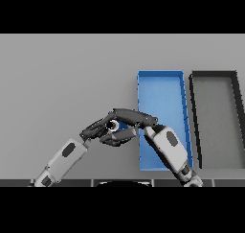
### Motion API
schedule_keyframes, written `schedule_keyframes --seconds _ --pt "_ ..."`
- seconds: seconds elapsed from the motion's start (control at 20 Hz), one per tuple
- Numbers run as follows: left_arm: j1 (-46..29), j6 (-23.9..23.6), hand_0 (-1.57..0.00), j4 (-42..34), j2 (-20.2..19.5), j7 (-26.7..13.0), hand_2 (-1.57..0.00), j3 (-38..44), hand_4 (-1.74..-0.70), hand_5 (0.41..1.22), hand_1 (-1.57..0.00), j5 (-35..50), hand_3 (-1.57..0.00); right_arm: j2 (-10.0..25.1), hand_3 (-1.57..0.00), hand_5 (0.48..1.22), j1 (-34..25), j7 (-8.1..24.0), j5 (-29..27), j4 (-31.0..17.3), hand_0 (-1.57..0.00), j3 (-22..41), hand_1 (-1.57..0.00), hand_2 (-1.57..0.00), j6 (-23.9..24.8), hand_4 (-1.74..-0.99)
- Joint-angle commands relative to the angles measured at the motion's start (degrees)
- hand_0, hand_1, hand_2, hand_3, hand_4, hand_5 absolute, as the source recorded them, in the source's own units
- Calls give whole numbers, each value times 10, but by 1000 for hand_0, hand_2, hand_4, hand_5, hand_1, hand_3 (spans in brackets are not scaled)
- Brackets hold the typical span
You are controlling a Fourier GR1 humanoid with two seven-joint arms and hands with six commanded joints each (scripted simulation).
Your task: Pick up the blue pipe and place it into the blue bin.
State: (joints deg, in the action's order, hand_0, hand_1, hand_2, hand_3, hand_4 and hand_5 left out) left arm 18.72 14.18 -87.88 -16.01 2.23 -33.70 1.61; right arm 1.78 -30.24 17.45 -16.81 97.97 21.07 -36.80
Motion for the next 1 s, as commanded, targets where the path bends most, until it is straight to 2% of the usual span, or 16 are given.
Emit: schedule_keyframes --seconds 0.0,0.15,0.25,0.4,0.5,0.55,0.7,0.85,0.95 --pt "-1 -1 -32 -1 -1 -6 -27 3 -889 587 -30 4 -29 -4 -1570 1220 -4 0 -4 -4 -1570 -2 -1570 -1570 0 -1490" --pt "3 -10 -16 11 11 -26 -13 3 -896 562 -15 0 -14 -5 -1570 1220 -4 21 -31 6 -1571 -14 -1571 -1571 12 -1489" --pt "1 -9 -10 7 11 -34 -8 3 -901 548 -9 4 -9 -11 -1571 1221 -13 67 -82 16 -1571 -20 -1571 -1571 31 -1491" --pt "-1 -8 -4 3 13 -46 -4 -2 -914 524 -4 5 -4 0 -1571 1221 -47 123 -155 24 -1571 -41 -1571 -1571 64 -1613" --pt "2 -6 -3 10 13 -52 -2 0 -915 507 -2 5 -2 9 -1571 1221 -81 164 -221 36 -1571 -62 -1571 -1571 109 -1659" --pt "0 -5 -2 7 14 -51 -1 -1 -917 504 -2 8 -2 30 -1571 1194 -108 171 -252 34 -1571 -73 -1571 -1571 138 -1675" --pt "-11 -3 0 1 10 -53 0 -5 -917 503 0 8 0 68 -1571 1141 -199 166 -339 17 -1571 -121 -1571 -1571 199 -1707" --pt "-14 -5 0 -7 5 -41 0 -7 -908 502 0 1 0 103 -1571 1117 -268 129 -322 -30 -1571 -166 -1571 -1571 212 -1724" --pt "-15 -8 1 -17 2 -39 1 -5 -903 495 1 3 1 127 -1571 1110 -308 123 -303 -75 -1571 -193 -1571 -1571 241 -1730"
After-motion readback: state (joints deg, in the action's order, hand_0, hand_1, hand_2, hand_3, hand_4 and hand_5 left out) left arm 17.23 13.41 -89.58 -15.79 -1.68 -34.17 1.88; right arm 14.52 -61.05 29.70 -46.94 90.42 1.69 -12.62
